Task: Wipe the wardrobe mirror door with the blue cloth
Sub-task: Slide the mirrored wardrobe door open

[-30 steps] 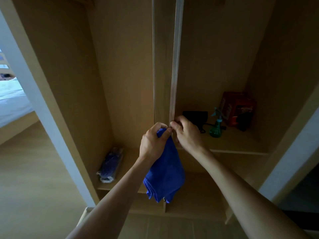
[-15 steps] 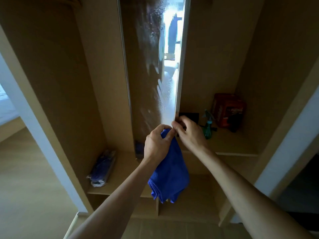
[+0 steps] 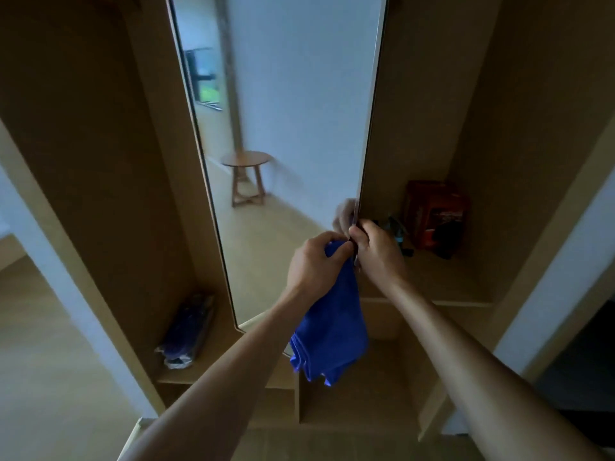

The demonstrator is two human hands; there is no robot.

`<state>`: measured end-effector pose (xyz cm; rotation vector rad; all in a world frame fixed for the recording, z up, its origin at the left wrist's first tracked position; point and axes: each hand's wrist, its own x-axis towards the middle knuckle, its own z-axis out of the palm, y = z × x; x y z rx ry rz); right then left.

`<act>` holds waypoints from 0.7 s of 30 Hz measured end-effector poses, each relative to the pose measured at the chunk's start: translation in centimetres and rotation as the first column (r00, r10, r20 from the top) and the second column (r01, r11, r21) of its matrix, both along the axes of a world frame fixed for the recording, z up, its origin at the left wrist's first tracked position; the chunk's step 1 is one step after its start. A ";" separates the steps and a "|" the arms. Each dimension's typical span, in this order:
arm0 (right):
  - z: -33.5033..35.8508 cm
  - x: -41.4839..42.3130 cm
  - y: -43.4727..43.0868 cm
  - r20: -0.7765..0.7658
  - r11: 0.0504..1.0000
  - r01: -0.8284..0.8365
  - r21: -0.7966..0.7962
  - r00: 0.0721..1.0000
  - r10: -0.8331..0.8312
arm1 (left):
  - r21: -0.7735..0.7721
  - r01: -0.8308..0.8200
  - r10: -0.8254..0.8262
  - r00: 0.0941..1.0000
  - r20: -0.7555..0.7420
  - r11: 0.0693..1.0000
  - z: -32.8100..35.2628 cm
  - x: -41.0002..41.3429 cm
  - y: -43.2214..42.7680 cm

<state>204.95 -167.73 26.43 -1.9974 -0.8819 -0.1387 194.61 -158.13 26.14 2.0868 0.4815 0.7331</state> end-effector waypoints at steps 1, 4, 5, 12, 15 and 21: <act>-0.1 0.2 0.1 -0.009 1.000 0.008 0.002 1.000 -0.008 | 0.003 -0.014 0.014 1.000 -0.003 1.000 0.1 0.2 0.2; -0.1 1.0 0.5 -0.055 1.000 0.025 0.007 0.998 -0.025 | -0.006 -0.062 0.062 0.998 -0.011 0.998 0.1 0.4 0.8; -0.2 1.4 0.7 -0.069 0.999 0.035 0.009 0.997 -0.034 | -0.008 -0.078 0.077 0.997 -0.013 0.997 0.1 0.3 1.0; -0.3 3.6 2.1 -0.072 0.994 0.112 -0.005 0.991 -0.113 | -0.045 -0.197 0.195 0.980 -0.038 0.979 -0.1 -0.2 2.7; -0.4 4.5 2.6 -0.079 0.991 0.131 0.001 0.988 -0.130 | -0.038 -0.254 0.253 0.967 -0.039 0.966 -0.1 -1.0 3.6; -0.4 5.9 3.7 -0.120 0.991 0.136 0.014 0.984 -0.133 | -0.020 -0.399 0.396 0.914 -0.086 0.917 -0.2 -3.1 6.1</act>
